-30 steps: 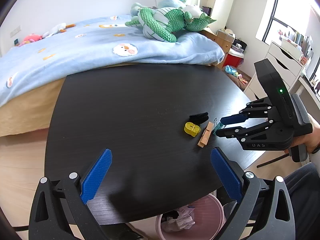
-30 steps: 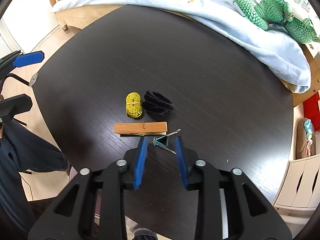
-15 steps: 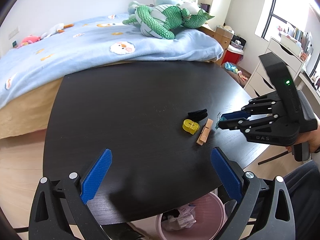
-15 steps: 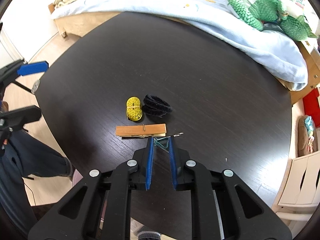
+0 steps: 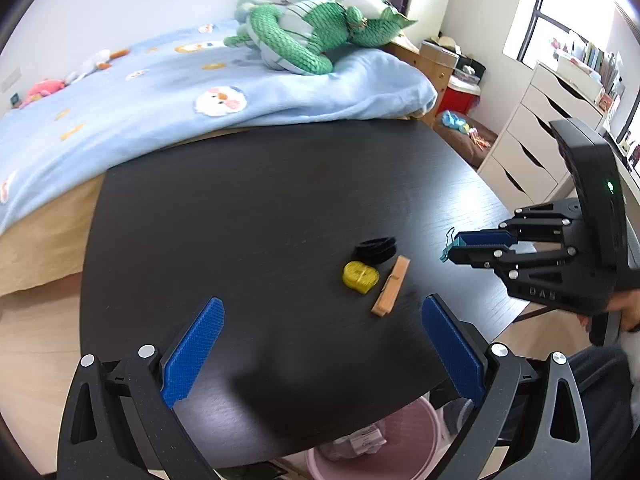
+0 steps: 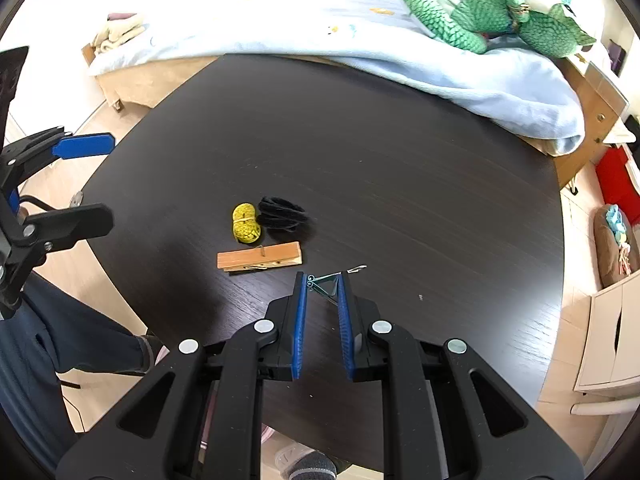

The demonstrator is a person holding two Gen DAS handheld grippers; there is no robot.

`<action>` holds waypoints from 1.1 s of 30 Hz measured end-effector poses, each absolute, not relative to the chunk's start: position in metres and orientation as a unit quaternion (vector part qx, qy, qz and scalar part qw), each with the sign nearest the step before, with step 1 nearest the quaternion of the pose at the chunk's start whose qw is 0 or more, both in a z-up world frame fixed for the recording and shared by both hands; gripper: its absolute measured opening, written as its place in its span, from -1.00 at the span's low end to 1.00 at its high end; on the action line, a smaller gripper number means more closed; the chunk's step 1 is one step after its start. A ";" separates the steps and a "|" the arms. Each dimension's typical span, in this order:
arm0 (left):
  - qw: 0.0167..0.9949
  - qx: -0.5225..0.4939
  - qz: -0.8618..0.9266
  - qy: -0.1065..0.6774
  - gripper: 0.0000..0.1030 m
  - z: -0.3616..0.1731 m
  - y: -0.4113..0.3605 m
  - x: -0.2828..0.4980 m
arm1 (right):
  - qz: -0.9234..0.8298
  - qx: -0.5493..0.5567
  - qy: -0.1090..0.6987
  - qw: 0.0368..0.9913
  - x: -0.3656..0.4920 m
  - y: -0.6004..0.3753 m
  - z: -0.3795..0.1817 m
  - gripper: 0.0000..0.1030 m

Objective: Collect trash
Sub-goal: 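Grasp the black hair tie with the left gripper while the right holds the clip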

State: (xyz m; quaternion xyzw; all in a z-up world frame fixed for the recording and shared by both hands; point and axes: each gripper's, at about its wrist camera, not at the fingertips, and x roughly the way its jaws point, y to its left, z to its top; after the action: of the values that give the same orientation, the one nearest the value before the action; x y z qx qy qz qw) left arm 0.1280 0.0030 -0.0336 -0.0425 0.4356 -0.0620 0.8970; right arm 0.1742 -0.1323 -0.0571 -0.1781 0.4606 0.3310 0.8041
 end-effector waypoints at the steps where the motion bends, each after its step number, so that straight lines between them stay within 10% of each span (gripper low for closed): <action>1: 0.896 -0.041 -0.064 0.438 0.85 -0.032 0.000 0.132 | 0.331 -0.177 0.459 0.805 0.174 -0.134 -0.056 -0.71; 25: 0.811 -0.043 -0.036 0.583 0.84 -0.075 -0.049 0.238 | 0.302 -0.131 0.461 0.824 0.192 -0.179 -0.049 -0.71; 33: 0.790 -0.064 -0.031 0.609 0.34 -0.092 -0.051 0.247 | 0.304 -0.119 0.460 0.826 0.192 -0.183 -0.048 -0.71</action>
State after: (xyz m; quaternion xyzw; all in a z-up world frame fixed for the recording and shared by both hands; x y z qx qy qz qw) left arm 0.2473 -0.0507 -0.0924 -0.0643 0.6092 -0.0311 0.7898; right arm 0.1920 -0.1831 -0.0477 -0.1189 0.4596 0.3041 0.8259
